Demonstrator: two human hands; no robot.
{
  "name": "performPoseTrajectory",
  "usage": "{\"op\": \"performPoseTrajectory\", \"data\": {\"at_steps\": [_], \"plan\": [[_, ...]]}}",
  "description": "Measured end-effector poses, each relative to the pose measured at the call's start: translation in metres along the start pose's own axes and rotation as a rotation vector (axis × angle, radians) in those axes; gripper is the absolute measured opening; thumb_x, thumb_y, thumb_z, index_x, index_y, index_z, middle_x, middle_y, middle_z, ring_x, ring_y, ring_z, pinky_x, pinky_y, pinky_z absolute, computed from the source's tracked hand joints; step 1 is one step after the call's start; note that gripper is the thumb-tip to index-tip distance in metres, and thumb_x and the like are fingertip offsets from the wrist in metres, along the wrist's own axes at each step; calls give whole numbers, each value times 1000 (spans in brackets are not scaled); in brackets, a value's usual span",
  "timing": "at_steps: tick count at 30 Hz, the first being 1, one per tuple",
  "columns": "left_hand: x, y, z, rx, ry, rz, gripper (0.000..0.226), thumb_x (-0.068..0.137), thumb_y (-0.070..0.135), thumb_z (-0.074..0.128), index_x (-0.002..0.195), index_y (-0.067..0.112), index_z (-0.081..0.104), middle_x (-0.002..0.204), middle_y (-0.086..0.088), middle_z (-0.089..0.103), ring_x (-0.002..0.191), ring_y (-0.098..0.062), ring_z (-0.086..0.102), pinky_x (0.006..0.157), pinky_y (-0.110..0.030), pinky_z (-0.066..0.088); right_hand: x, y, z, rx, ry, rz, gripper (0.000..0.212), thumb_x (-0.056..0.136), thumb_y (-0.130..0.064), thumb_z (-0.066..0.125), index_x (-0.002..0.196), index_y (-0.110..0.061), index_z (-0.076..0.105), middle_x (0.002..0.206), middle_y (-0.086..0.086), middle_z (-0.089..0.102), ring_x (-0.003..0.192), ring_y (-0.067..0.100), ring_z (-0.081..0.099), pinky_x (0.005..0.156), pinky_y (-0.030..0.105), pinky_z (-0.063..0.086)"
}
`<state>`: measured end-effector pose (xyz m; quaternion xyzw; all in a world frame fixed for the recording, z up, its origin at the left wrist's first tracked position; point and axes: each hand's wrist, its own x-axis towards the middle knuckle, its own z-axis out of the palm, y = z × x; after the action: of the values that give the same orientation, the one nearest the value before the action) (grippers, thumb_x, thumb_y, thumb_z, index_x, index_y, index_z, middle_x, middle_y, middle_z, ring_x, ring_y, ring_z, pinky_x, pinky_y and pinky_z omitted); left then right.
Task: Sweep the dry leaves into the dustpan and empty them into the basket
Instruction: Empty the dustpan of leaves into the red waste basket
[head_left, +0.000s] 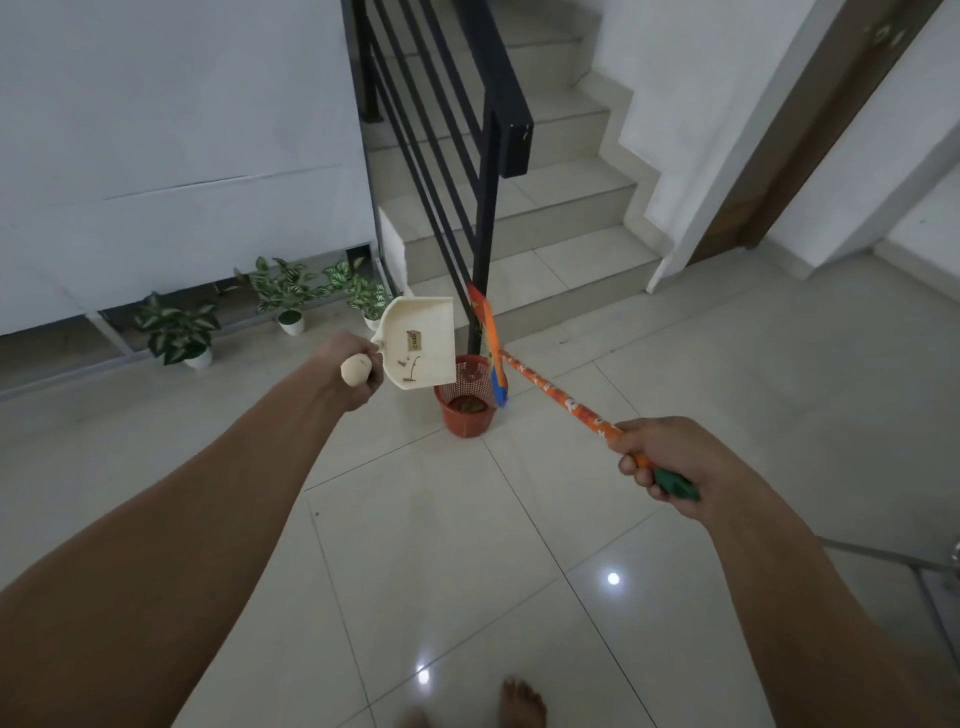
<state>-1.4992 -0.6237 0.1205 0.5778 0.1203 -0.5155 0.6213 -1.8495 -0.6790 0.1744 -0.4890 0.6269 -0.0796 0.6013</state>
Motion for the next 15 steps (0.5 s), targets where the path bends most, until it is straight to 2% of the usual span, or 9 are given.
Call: {"op": "performPoseTrajectory", "data": {"at_steps": [3,7,10,15], "plan": [[10,-12,17,12,27,-3,9,94,-4,46,94,5,48,78,-9,47,30,-9,45,32,-13,40,4,7,-14,-70,27,-7,13,92,-5,58,98,-9,68,61,6,55,42,9,43,36,18,34],[17,-30,43,83,71,23,17,93,-6,47,80,6,47,73,-8,47,40,-9,48,34,-12,41,21,16,-29,-69,48,15,13,91,-4,57,100,-3,68,60,6,55,44,11,45,37,18,35],[22,-50,59,232,73,45,15,93,-5,48,82,5,50,67,-8,49,29,-9,47,36,-12,41,41,18,-34,-16,57,61,14,92,-4,58,103,-2,66,63,7,56,46,11,45,37,18,36],[33,-85,76,415,118,96,6,88,-7,53,89,-2,56,64,-10,51,36,-12,46,41,-19,41,73,9,-40,147,52,106,8,93,-4,58,98,-2,64,62,8,56,33,5,44,34,15,36]]}}
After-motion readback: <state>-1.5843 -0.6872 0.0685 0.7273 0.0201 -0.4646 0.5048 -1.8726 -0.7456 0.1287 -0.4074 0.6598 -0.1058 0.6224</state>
